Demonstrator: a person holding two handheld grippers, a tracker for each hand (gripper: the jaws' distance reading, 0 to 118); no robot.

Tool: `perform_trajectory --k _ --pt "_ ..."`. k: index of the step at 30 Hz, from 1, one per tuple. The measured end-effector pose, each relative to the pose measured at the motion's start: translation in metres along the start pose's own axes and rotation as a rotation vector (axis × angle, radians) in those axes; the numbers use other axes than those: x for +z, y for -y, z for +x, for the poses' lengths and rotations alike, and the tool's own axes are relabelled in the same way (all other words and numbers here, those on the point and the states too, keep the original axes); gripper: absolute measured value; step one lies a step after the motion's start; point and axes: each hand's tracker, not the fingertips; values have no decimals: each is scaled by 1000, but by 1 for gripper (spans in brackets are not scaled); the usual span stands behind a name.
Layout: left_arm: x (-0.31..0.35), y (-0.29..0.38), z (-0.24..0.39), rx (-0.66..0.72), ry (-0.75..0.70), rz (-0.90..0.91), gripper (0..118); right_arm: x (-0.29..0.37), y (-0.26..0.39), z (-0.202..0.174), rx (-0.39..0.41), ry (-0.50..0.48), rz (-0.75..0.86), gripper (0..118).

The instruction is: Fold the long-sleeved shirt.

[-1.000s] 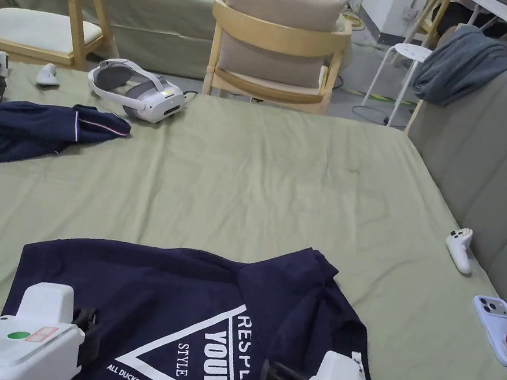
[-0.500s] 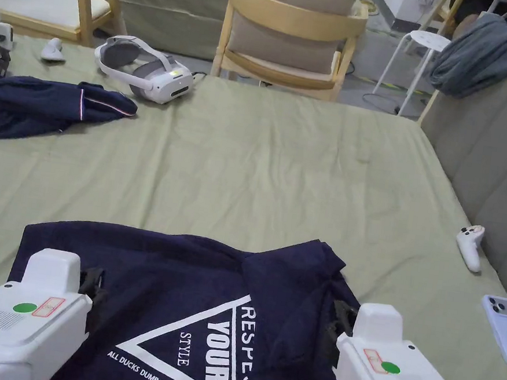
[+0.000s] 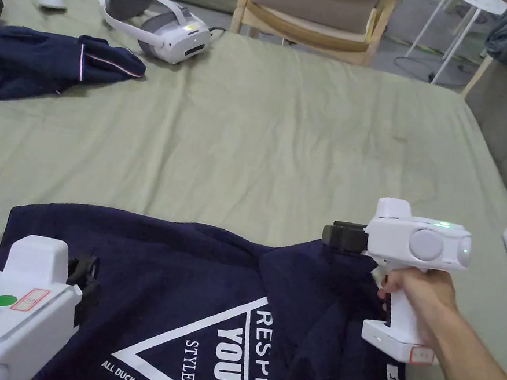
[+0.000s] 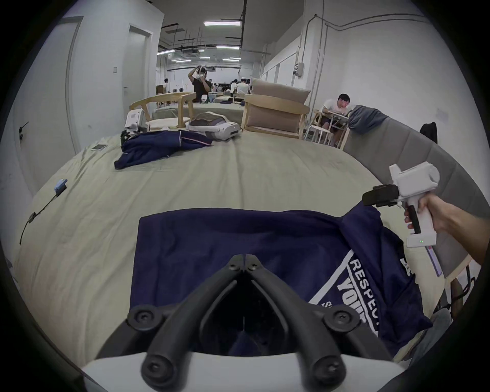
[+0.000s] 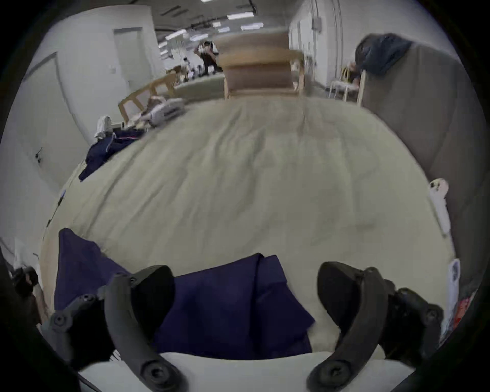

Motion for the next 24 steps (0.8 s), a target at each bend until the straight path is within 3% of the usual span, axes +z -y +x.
perform_trajectory --k 3,6,7,12,14,15,18,19,22,24 --pt "-4 3 -6 -8 -10 -16 4 -5 5 -7 6 41 -98 66" --pt "-7 5 -11 -12 -18 -28 4 -6 14 -8 -39 6 -70 45" --pt "-6 6 -12 -10 -23 -30 4 -4 15 -8 -58 8 -60 21" --pt "-9 5 -32 50 -31 -54 5 2 23 -13 -18 -1 3 17" --pt "-16 -1 -47 72 -44 -63 6 16 31 -18 -50 2 66 17" --pt "-24 -8 -58 84 -67 -85 12 20 33 -18 -51 -3 83 17" --pt "-53 -34 -94 96 -107 -131 89 28 38 -20 -40 4 97 17" --pt "-63 -42 -104 97 -138 -145 110 29 38 -20 -35 4 98 17" --pt "-92 -66 -129 41 -198 -150 109 29 37 -20 -29 2 103 17" --pt "-117 -72 -144 21 -178 -262 109 28 37 -20 -32 2 100 17"
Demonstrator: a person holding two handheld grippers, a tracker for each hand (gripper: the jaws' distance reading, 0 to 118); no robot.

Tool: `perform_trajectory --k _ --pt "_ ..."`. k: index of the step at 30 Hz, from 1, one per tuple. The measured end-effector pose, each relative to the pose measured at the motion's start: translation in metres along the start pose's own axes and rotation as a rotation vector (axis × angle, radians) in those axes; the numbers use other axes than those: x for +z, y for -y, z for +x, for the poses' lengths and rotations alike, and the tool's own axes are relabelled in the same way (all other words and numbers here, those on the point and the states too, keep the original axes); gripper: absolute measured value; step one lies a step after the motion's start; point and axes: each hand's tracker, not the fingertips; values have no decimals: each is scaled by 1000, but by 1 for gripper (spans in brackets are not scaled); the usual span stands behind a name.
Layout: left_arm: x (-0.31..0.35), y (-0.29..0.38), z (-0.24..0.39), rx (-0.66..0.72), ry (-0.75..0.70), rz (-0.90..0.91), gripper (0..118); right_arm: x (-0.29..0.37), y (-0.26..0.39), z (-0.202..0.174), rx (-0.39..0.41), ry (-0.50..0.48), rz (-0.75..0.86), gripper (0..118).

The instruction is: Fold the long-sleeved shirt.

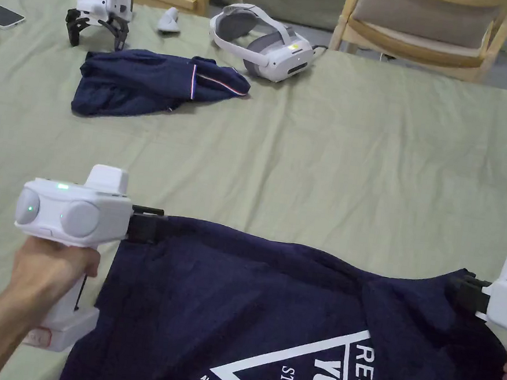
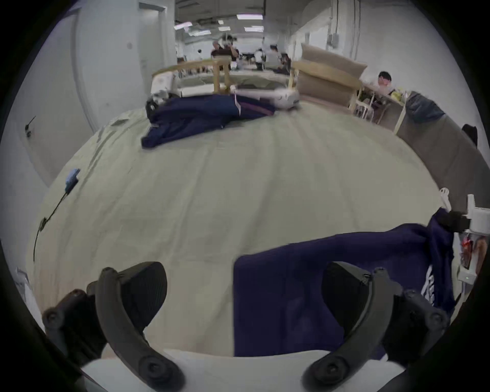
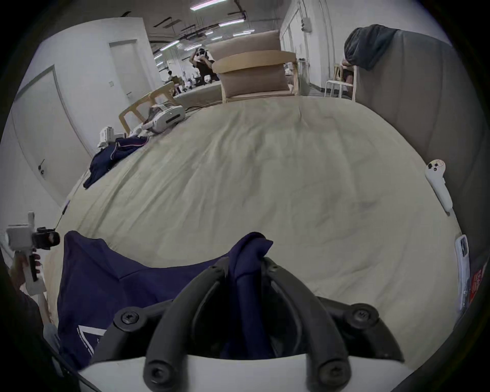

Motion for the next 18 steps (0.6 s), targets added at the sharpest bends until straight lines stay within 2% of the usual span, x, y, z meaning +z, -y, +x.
perform_trajectory --k 2,3,4,6,8,11,15,18 --pt "-18 -5 -2 -14 0 -69 104 -2 0 -1 -5 4 -4 17" --pt "-21 -6 -3 -21 5 -82 95 -2 1 -1 -10 4 -8 17" --pt "-23 -7 -2 -34 57 -68 81 -2 1 -1 -12 6 -8 17" --pt "-23 -7 5 -51 111 -90 70 -4 1 0 -15 5 -17 17" --pt "-22 -3 13 -91 76 -72 58 -4 1 0 -16 6 -21 17" --pt "-24 -1 18 -128 83 -69 13 -5 0 1 -12 8 -26 17" --pt "-8 5 27 -168 67 -8 12 10 -1 -5 23 14 1 16" --pt "19 5 17 -86 106 75 12 36 -2 -4 6 -14 79 16"
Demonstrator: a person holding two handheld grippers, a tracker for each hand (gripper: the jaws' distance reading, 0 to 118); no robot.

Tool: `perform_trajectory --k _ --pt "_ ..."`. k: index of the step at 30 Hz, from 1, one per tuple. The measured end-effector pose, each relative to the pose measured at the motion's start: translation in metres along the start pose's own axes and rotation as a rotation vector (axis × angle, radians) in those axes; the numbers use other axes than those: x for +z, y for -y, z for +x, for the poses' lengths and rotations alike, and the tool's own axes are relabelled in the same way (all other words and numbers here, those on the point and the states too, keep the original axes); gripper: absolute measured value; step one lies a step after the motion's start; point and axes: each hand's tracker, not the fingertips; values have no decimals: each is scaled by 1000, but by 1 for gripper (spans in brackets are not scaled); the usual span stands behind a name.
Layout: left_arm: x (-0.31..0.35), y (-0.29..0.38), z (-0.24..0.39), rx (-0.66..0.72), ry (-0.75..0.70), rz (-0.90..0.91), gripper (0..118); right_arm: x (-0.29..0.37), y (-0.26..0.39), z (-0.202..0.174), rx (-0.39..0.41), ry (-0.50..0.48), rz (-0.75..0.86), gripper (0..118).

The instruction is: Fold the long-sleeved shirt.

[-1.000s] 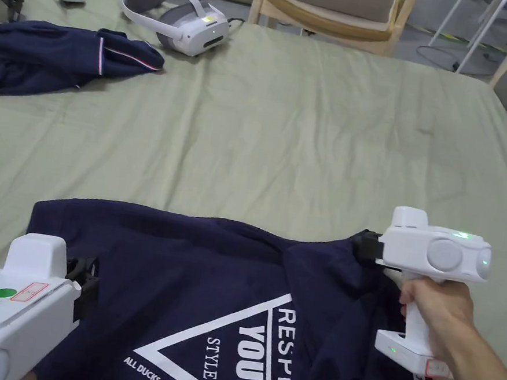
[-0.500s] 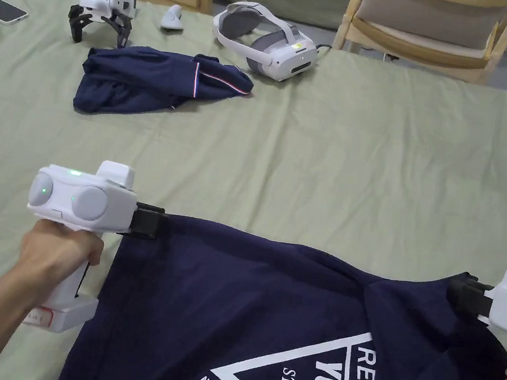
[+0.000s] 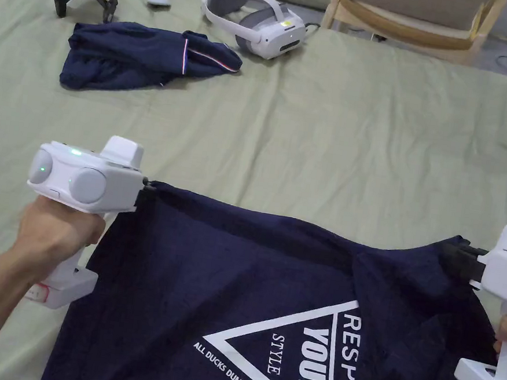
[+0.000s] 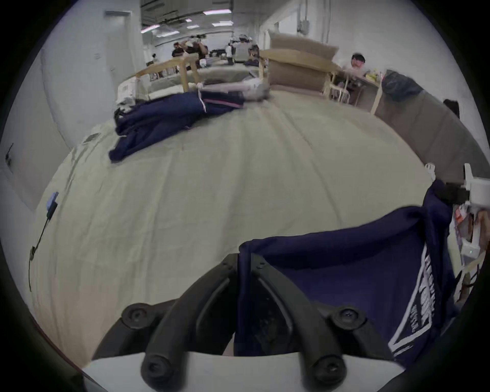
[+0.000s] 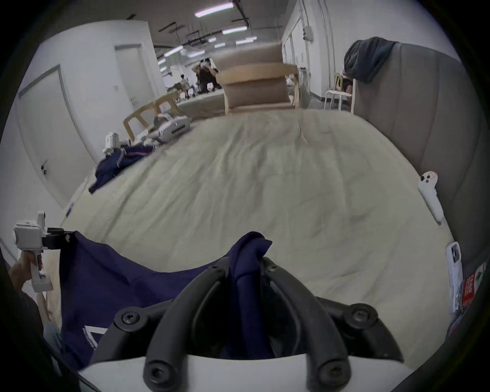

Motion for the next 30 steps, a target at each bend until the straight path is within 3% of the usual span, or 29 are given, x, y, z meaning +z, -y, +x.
perform_trajectory --k 3,8,16,19,22,28,30 --pt "34 3 -2 33 40 80 12 34 0 -4 23 -19 75 16" --pt "104 25 6 -38 58 212 12 103 14 -12 28 -56 204 16" --pt "193 105 7 -17 144 263 12 199 95 -16 43 -55 308 16" --pt "207 141 8 -16 157 213 12 220 133 -12 19 -56 289 16" --pt "209 178 12 -30 170 116 12 228 174 -8 -27 -42 198 16" --pt "190 235 26 -108 125 -144 12 213 230 -1 -39 10 -17 16" --pt "183 245 22 -35 122 -179 12 207 240 -4 -27 30 -37 16"
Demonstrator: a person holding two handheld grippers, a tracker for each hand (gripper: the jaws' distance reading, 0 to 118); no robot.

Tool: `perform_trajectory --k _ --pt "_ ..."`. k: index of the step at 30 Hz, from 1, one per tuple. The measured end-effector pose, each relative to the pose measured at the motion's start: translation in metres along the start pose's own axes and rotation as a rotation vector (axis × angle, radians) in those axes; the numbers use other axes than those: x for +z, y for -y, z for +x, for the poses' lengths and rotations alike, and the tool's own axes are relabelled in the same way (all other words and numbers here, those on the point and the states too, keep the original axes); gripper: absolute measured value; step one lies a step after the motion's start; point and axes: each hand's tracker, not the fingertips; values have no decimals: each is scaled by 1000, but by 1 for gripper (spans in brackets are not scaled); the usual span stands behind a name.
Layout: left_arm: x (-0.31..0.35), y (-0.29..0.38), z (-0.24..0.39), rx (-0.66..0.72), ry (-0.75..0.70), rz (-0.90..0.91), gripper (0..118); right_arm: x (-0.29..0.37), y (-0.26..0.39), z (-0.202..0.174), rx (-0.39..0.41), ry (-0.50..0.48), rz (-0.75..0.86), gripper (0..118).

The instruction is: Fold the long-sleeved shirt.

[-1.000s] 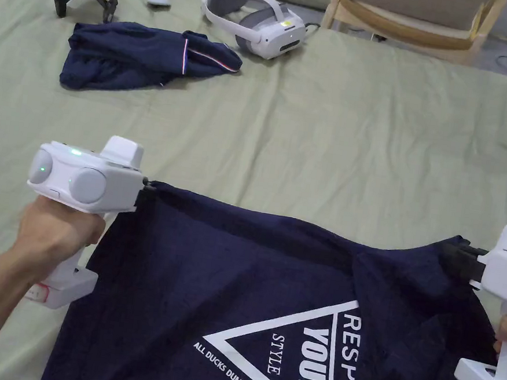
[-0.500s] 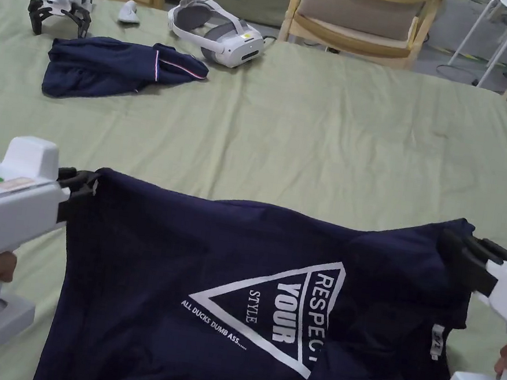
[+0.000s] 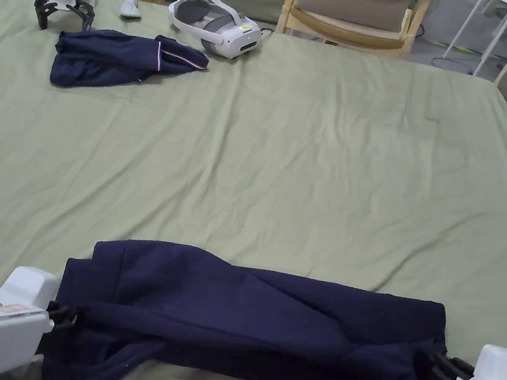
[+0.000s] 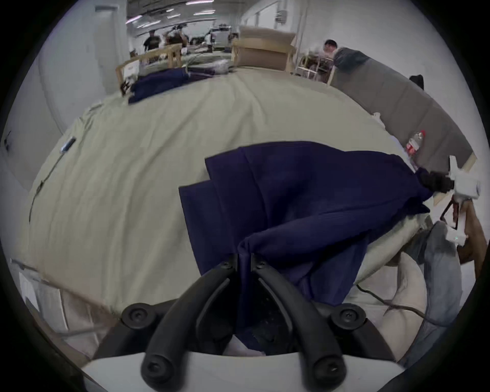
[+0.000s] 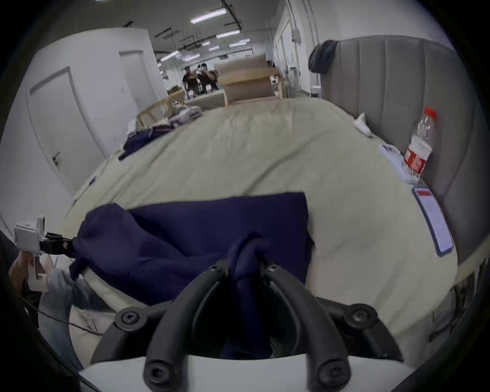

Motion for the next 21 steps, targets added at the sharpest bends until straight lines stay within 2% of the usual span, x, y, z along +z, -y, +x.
perform_trajectory --k 4,5,6,7,8,9,10,12,15,18,19,20,21 --pt "-6 0 8 -24 -13 -41 13 -16 7 0 -6 25 -106 18" --pt "-7 2 9 -17 -21 -26 14 -20 8 0 -11 32 -98 24" --pt "-4 3 10 -17 -33 -17 22 -18 5 -1 -9 59 -99 37" --pt "1 4 13 -30 -62 -8 50 -16 4 0 -12 105 -89 63" --pt "5 3 12 -12 -81 23 81 -12 1 1 -27 142 -64 83" --pt "13 1 12 5 -93 46 106 -7 -4 1 -31 164 -57 104" --pt "22 -1 14 3 -85 70 108 4 -9 -4 -22 174 -19 118" --pt "49 -10 18 0 -59 203 104 25 -20 -19 1 187 145 118" --pt "64 -30 38 25 -97 346 111 43 -38 -51 42 175 303 118" --pt "70 -49 54 39 -148 471 105 45 -51 -87 88 153 428 117" --pt "70 -55 59 53 -149 515 85 42 -54 -100 121 128 471 109" --pt "70 -58 62 70 -131 528 56 40 -56 -108 136 113 493 88" --pt "68 -63 65 82 -98 531 18 37 -58 -117 136 113 515 51"
